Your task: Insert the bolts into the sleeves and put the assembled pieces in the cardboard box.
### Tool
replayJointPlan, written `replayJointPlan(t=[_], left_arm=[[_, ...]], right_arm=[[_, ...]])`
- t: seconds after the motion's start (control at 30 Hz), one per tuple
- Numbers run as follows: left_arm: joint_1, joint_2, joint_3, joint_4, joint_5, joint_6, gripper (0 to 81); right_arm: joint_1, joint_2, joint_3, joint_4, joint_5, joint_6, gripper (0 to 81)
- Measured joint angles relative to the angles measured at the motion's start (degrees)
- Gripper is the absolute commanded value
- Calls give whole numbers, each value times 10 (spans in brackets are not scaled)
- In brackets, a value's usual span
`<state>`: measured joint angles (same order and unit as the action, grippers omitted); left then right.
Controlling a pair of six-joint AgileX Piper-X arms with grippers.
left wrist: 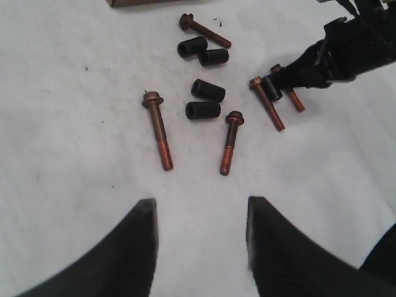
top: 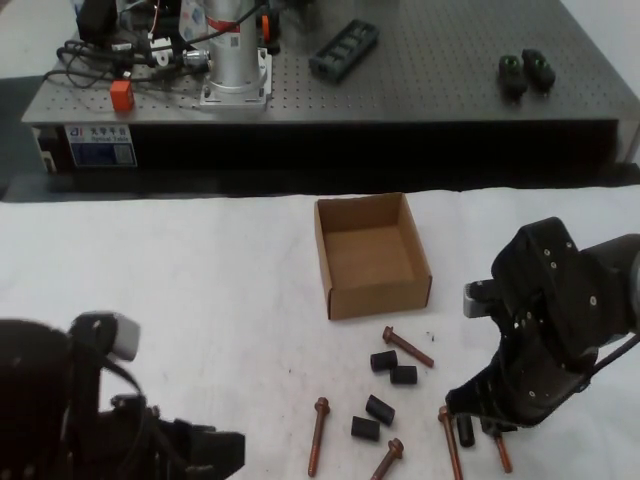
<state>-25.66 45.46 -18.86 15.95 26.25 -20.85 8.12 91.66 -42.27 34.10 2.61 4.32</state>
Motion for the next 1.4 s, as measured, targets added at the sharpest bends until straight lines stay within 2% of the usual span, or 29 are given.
replayJointPlan(t=[0.17, 0.23, 0.3, 0.57, 0.73, 0.77, 0.9, 1.07, 1.4], left_arm=[[-12, 108, -76, 7, 21, 61, 336], [-32, 186, -141, 23, 19, 90, 336], [-41, 215, -166, 31, 17, 101, 336], [-123, 459, -417, 178, -49, 215, 336], [-148, 586, -553, 246, -81, 284, 336], [-152, 649, -607, 285, -89, 325, 336], [-154, 695, -683, 374, -126, 464, 336], [-161, 705, -689, 404, -136, 515, 336], [-214, 706, -690, 425, -135, 650, 336]], right_arm=[[0, -13, 0, 16, 3, -18, 2], [0, -54, 7, 36, 4, -20, 2], [-3, -153, 7, 64, 3, -23, 2], [-6, -283, 8, 124, 3, -24, 2], [-11, -331, 37, 146, 3, -24, 2], [-14, -336, 45, 151, 3, -24, 2], [-23, -357, 73, 156, -1, -24, 2], [-26, -367, 91, 156, -10, -24, 2], [-26, -367, 95, 154, -23, -27, 2]])
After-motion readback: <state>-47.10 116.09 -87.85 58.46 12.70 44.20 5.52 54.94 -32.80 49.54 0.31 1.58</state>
